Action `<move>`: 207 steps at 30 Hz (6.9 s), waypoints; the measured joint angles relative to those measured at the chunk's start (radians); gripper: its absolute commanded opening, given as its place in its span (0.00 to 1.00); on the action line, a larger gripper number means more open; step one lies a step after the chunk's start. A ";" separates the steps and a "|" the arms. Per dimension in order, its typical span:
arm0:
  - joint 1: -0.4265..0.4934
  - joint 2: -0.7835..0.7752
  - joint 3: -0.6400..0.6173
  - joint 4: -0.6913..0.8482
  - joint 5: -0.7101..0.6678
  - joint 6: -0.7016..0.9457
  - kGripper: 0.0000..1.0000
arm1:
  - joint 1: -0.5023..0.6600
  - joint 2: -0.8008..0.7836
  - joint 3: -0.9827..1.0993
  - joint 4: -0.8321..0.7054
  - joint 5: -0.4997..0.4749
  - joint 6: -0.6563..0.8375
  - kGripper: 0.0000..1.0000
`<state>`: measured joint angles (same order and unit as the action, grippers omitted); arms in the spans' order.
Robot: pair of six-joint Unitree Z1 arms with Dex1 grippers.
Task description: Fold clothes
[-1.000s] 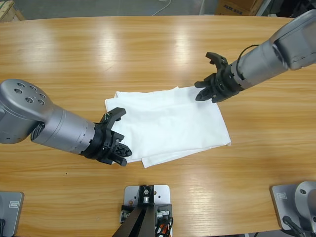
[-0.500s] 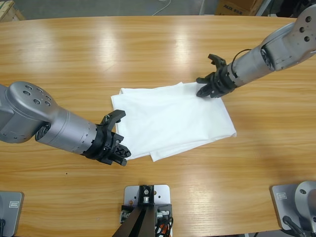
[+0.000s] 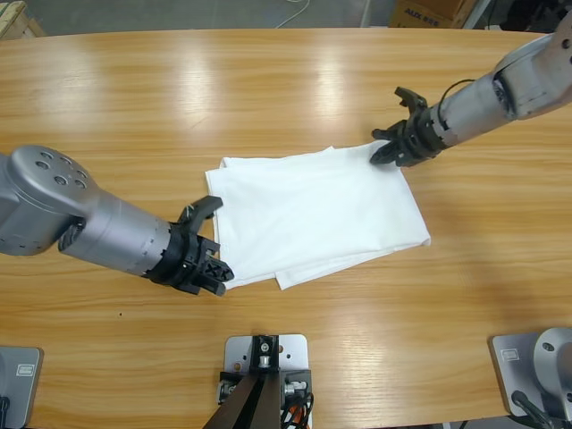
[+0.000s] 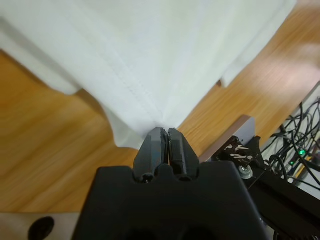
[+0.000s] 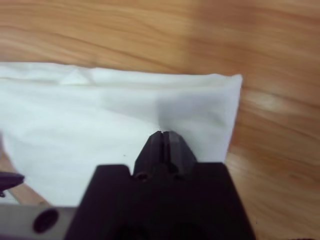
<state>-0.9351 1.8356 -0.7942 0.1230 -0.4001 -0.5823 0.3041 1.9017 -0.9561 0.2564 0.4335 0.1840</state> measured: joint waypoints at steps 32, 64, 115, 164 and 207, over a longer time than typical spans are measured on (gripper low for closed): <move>0.219 0.074 -0.322 0.165 -0.016 -0.006 0.00 | 0.031 -0.337 0.351 -0.076 0.064 0.198 0.00; 0.249 0.169 -0.347 0.145 -0.017 -0.006 0.00 | 0.151 -0.271 0.334 0.149 -0.195 0.393 0.00; 0.209 0.171 -0.600 0.479 0.264 0.023 0.00 | 0.214 -0.240 0.255 0.304 -0.302 0.465 0.00; 0.116 0.374 -0.775 0.537 0.210 -0.065 0.00 | 0.269 -0.233 0.234 0.409 -0.306 0.552 0.00; 0.201 -0.069 -0.575 0.774 0.388 -0.021 0.66 | -0.254 -0.109 0.405 -0.227 0.356 0.192 0.82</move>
<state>-0.7340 1.7667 -1.3692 0.8968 -0.0119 -0.6036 0.0498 1.7925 -0.5515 0.0295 0.7895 0.3756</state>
